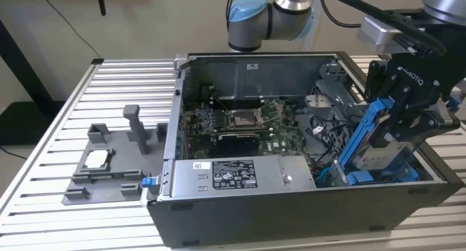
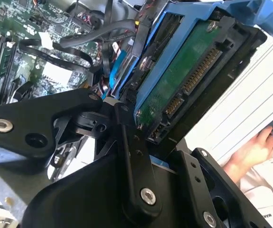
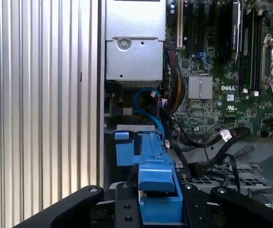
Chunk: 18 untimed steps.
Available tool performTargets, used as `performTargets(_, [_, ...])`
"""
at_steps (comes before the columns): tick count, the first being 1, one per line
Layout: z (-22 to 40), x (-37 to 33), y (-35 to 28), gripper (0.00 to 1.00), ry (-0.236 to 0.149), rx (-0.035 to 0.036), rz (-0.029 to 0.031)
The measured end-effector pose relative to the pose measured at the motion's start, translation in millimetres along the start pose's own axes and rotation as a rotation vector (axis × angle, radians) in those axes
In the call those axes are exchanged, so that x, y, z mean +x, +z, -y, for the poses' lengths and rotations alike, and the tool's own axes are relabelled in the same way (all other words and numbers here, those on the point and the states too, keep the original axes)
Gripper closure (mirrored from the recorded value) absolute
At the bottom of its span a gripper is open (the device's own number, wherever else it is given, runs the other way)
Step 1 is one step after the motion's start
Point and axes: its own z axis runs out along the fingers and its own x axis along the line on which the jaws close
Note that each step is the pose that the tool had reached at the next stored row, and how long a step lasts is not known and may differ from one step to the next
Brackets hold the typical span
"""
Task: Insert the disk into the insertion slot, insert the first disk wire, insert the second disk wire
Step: 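Insert the disk into the insertion slot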
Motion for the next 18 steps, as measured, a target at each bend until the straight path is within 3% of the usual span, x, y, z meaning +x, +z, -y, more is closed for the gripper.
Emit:
performTargets(12, [0.3,-0.7,21.4,0.67,0.000,0.0000,0.0000])
performTargets(18, [0.3,-0.7,21.7,0.67,0.000,0.0000,0.0027])
